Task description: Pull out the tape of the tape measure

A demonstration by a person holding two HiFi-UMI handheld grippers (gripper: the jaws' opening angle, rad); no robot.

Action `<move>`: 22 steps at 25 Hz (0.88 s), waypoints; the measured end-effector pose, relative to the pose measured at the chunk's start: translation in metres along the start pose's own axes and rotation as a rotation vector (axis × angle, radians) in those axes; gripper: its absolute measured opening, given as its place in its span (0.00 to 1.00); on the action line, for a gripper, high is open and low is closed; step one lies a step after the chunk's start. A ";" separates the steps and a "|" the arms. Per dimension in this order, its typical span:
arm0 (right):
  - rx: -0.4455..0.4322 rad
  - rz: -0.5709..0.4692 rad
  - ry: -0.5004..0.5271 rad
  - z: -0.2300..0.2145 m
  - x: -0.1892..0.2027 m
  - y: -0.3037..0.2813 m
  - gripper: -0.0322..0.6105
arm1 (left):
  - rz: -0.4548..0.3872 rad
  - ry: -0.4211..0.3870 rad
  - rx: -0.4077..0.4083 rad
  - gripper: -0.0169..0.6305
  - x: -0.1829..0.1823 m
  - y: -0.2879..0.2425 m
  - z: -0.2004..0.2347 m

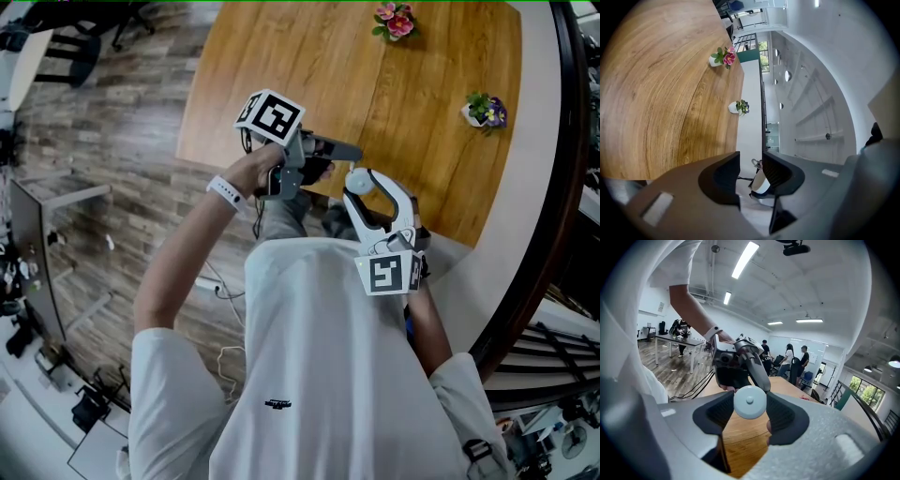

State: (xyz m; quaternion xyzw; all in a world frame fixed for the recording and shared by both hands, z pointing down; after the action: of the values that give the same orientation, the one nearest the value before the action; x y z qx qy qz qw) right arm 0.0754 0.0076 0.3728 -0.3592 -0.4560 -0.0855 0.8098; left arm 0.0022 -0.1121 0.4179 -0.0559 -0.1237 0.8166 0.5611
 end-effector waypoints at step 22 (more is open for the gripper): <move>-0.039 0.007 0.132 0.009 0.005 0.002 0.39 | 0.067 0.044 0.072 0.06 0.011 -0.010 0.003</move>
State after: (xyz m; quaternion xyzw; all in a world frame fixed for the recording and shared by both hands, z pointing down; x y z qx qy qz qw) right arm 0.0731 0.0158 0.3789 -0.3701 -0.3985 -0.1153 0.8312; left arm 0.0066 -0.0984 0.4238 -0.0578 -0.0800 0.8374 0.5377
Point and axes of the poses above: the fingertips, and each gripper's own axes: y backward along the fingers, z to its left, x out of its underside, the point moved 6 cm from there along y, backward along the fingers, and after that the axes turned 7 degrees about z, right-handed, at the moved point
